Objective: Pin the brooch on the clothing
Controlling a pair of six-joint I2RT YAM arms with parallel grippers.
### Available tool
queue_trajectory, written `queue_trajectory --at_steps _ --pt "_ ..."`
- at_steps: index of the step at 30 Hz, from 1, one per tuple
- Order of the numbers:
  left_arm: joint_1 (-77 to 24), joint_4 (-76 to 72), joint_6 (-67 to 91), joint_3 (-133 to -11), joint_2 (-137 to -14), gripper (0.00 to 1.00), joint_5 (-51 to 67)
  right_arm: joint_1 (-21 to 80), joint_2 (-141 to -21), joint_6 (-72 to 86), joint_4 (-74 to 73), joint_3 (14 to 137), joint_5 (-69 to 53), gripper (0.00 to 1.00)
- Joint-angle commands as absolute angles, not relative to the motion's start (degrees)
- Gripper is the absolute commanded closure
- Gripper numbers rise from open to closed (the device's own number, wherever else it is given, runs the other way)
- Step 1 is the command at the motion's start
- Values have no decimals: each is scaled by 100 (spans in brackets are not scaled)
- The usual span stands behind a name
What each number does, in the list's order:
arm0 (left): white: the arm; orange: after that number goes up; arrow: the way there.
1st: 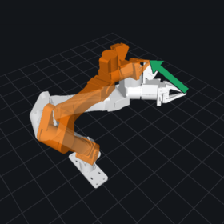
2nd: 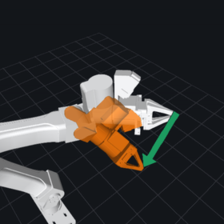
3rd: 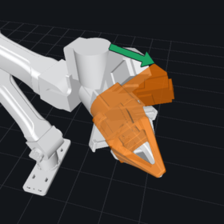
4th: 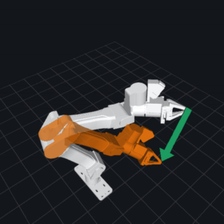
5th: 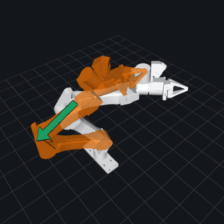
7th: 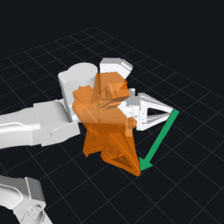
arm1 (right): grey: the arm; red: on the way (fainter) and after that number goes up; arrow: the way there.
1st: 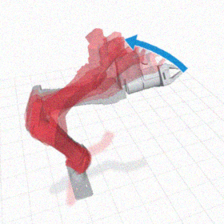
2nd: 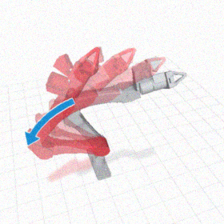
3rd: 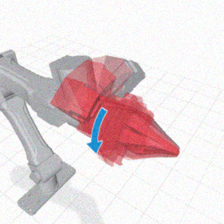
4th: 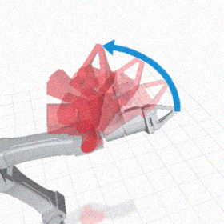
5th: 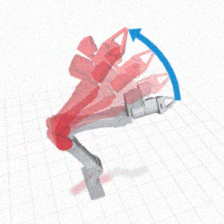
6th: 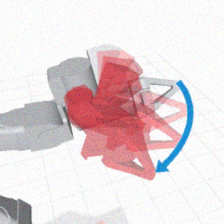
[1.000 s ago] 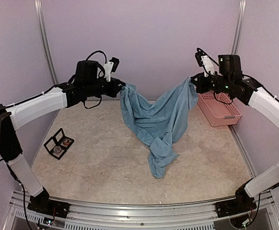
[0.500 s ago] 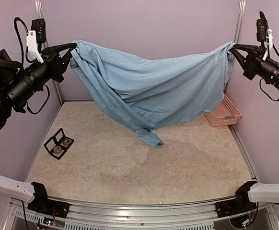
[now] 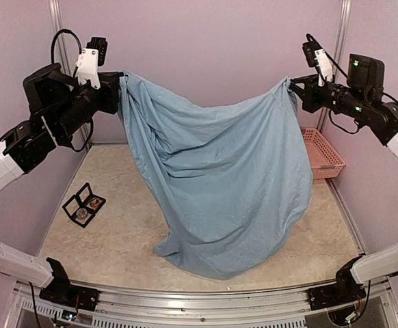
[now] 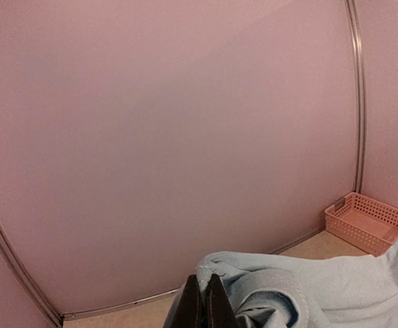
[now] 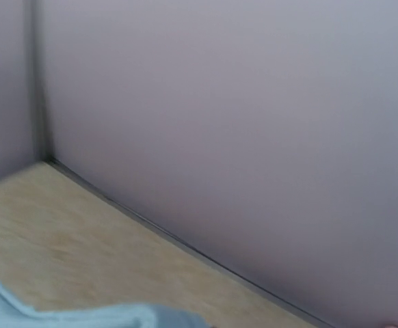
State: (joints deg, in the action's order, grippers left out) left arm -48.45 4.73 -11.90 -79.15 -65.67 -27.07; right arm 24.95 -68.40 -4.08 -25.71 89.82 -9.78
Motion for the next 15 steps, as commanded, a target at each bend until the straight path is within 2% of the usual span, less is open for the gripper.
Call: queue_trajectory --at_steps 1,4,8,11,15 --pt "-3885 245 -1113 -8911 -7585 100 -2446 2350 -8005 -831 -2149 9799 206 100" --pt "-3759 402 -1367 -9853 -8501 100 -2562 2166 -8807 -765 -2183 10785 109 100" --pt "-3814 401 -1434 -10618 -8930 100 -2647 2090 -9253 -686 -2199 11804 11 100" --pt "-3865 73 -1544 -10399 -8735 100 -2493 2091 -9042 -753 -1960 11502 -312 100" --pt "-3944 118 -1641 -9722 -8364 100 -1862 2088 -8436 -1158 -1647 10119 -1336 100"
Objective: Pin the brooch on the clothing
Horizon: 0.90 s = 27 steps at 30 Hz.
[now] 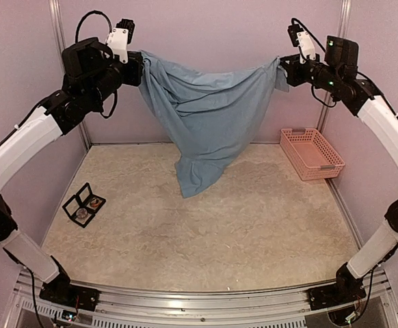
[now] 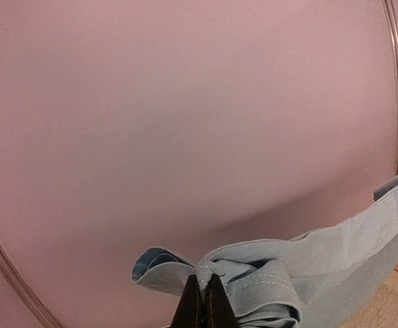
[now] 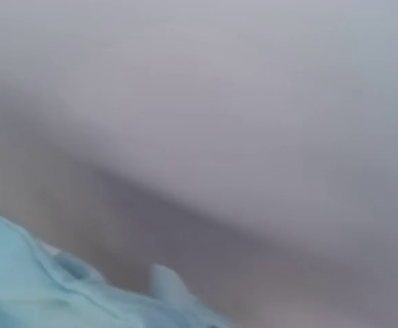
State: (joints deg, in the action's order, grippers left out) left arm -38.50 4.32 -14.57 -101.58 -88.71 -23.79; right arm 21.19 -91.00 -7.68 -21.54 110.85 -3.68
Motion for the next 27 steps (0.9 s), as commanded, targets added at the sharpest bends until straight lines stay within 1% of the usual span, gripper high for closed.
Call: queue_trajectory --at_steps 1,4,6,9,10,13,15,17,20,21,22,25,27 --pt "-3987 122 -1627 -9441 -8305 100 -1837 2103 -8343 -1243 -1644 9672 -1648 100" --pt "-4027 67 -1133 -8480 -8090 100 -1790 2266 -7844 -1455 -1591 8254 -2286 100" --pt "-3977 -35 -525 -7777 -8008 100 -1612 2725 -7615 -1824 -1629 7372 -2440 100" --pt "-3895 -204 155 -6972 -8182 100 -1410 3783 -7607 -2285 -1911 6480 -2366 100" --pt "-3900 -120 264 -6851 -8301 96 -1462 4131 -7704 -2328 -1999 6239 -2292 100" --pt "-3915 -18 553 -6634 -8783 76 -1479 4997 -8255 -2138 -2053 5976 -1855 100" --pt "-3921 66 683 -6504 -8950 65 -1473 5519 -8847 -1988 -2077 6066 -1578 100" --pt "-3920 284 791 -6433 -9009 57 -1507 6018 -9536 -1890 -2140 6357 -1371 100" --pt "-3957 492 812 -6392 -8964 38 -1607 6692 -10684 -1916 -2605 7286 -1250 100" --pt "-3987 553 795 -6379 -8904 34 -1673 6864 -11034 -1947 -2785 7671 -1243 100" --pt "-4004 576 783 -6350 -8853 31 -1738 7020 -11369 -1991 -2952 8025 -1244 97" --pt "-4012 551 770 -6220 -8576 23 -1814 7341 -12076 -2166 -3243 8840 -1291 77" --pt "-4008 563 747 -6153 -8407 20 -1838 7426 -12187 -2198 -3334 9162 -1295 64"
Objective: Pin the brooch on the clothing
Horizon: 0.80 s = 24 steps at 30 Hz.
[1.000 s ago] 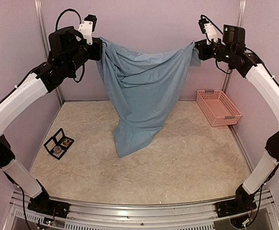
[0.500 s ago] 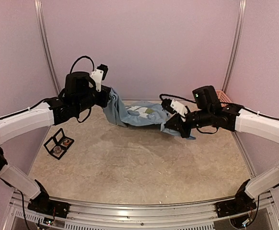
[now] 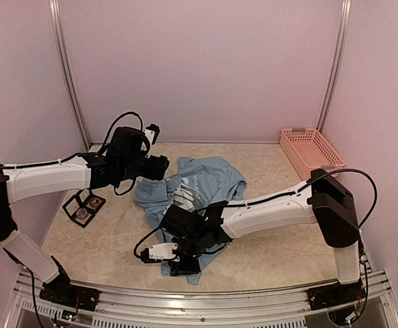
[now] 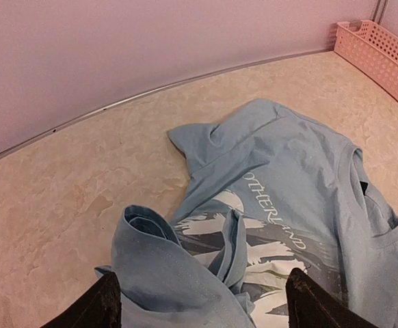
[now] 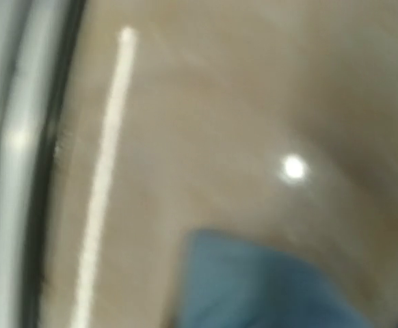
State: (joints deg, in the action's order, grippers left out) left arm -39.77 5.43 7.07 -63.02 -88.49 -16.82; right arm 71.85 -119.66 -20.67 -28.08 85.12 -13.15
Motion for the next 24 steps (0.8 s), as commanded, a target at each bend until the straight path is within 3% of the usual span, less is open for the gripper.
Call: queue_trajectory --at_steps 1,5,6,7,14,19,24 --pt "-4016 594 729 -6133 -8303 19 -1844 7428 -12139 -2174 -3358 9264 -1325 54" --pt "-4090 546 581 -5946 -7983 14 -1844 7339 -11368 -1924 -2976 8846 -1229 41" --pt "-4121 515 546 -5894 -7890 12 -1828 7265 -11101 -1799 -2862 8679 -1270 31" --pt "-4148 503 537 -5853 -7819 12 -1825 7171 -10842 -1651 -2755 8501 -1308 28" --pt "-4600 567 486 -5763 -7400 12 -1952 5716 -8962 753 -1734 6638 -510 28" --pt "-4955 700 498 -5737 -7394 16 -1860 4922 -8607 2144 -1799 5502 524 47" --pt "-5027 846 725 -5674 -7765 32 -1606 4786 -9193 2150 -1458 5346 182 37"
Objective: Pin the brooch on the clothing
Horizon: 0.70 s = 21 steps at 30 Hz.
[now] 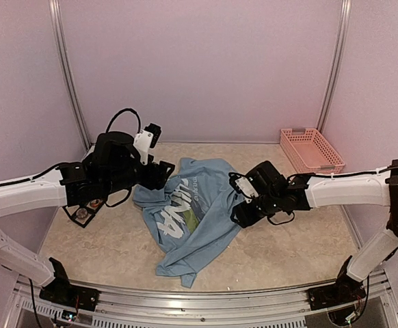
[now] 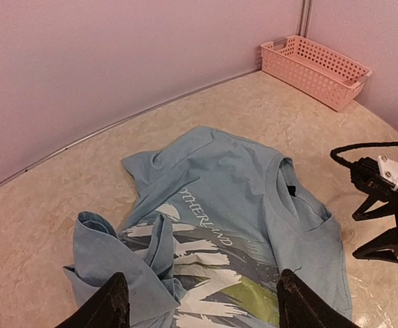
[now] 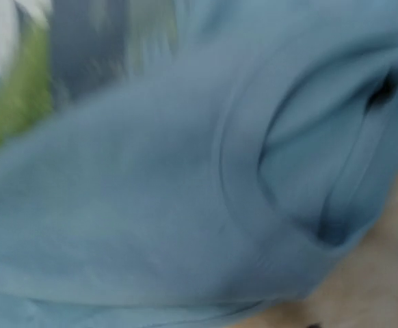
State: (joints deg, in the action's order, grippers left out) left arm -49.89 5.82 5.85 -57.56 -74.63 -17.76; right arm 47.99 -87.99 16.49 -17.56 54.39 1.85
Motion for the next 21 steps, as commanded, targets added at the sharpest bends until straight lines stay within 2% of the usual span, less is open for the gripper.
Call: queue_trajectory --at_steps 1,3,4,6,10,12,14,17,21 --pt "-5023 976 787 -5717 -7949 38 -1597 4785 -9314 2159 -1356 5348 170 36" --pt "-5030 1280 966 -5776 -8187 53 -1719 4757 -9552 2178 -1253 5376 262 35" --pt "-5031 1354 1068 -5736 -8277 57 -1756 4739 -9660 2194 -1204 5386 276 36" --pt "-5020 1344 1224 -5549 -8283 57 -1759 4689 -9812 2185 -1051 5366 210 42" --pt "-4942 1288 1423 -5223 -8208 55 -1852 4521 -10060 2076 -957 5381 238 77" --pt "-4882 1349 1478 -5191 -8279 54 -1971 4387 -10098 2005 -918 5337 240 86" --pt "-4825 1327 1474 -5163 -8379 49 -2056 4224 -10063 1931 -824 5265 186 90" --pt "-4752 1240 1440 -5226 -8559 36 -2076 3905 -10003 1753 -716 5241 231 98" --pt "-4712 1104 1271 -5441 -8903 33 -2198 3324 -10152 1346 -800 5503 379 99"
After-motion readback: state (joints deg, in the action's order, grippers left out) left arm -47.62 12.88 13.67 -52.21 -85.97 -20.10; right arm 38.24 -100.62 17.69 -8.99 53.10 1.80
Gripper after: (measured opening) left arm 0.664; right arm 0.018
